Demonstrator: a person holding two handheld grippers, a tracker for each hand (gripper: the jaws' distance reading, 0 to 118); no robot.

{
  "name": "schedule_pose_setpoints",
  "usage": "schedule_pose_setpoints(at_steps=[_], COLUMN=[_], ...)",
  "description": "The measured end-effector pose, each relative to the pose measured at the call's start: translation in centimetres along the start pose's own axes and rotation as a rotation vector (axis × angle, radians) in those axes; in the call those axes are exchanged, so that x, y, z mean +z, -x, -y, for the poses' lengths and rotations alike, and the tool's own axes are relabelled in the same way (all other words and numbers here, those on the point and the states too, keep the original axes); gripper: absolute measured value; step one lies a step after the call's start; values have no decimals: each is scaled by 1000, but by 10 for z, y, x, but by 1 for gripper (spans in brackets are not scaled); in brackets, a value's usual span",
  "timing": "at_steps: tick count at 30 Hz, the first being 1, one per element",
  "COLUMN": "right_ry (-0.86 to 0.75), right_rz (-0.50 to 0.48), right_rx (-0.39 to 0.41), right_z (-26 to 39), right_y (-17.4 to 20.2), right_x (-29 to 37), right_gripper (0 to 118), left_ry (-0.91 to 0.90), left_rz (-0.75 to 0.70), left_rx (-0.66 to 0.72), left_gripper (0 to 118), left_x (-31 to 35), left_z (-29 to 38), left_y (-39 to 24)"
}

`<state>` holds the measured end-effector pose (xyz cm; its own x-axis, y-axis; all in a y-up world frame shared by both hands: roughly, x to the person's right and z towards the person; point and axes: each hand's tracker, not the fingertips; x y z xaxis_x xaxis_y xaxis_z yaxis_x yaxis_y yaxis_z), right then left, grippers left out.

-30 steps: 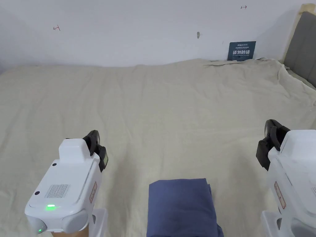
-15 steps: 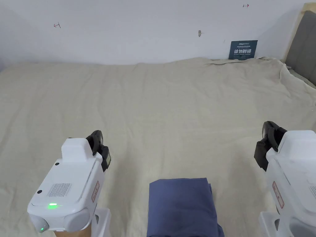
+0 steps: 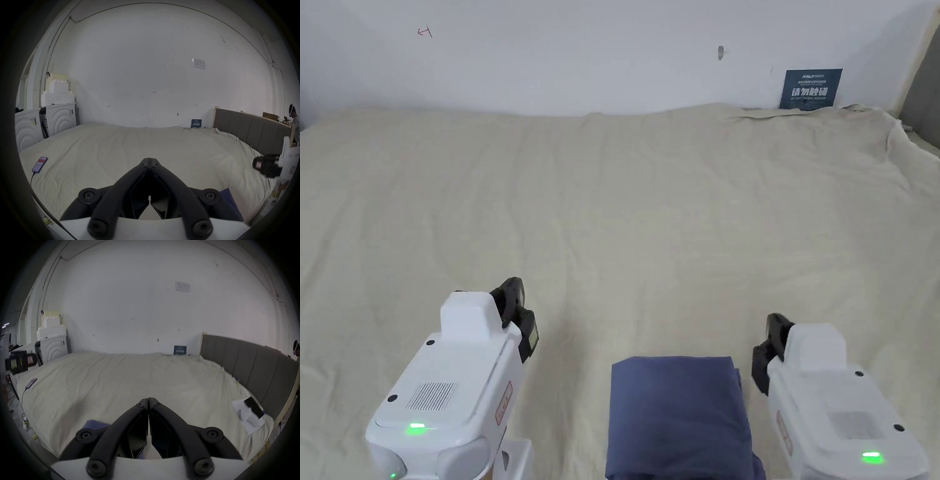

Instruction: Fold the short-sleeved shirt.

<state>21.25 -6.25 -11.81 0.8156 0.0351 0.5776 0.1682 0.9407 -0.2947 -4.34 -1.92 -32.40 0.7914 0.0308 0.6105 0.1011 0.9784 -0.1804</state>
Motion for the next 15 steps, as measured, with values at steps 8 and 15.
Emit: schedule_pose_setpoints(at_steps=[8,15], right_ry=[136,243], right_rz=[-31,-11], right_rx=[-43,-25], right_z=[47,83], right_y=[29,36], right_x=[-25,-48], right_gripper=[1,1], left_ry=[48,95], left_rz=[14,25], left_rx=[3,16], left_gripper=[0,0], left_x=[-4,-9], left_z=[15,29], left_y=[4,7])
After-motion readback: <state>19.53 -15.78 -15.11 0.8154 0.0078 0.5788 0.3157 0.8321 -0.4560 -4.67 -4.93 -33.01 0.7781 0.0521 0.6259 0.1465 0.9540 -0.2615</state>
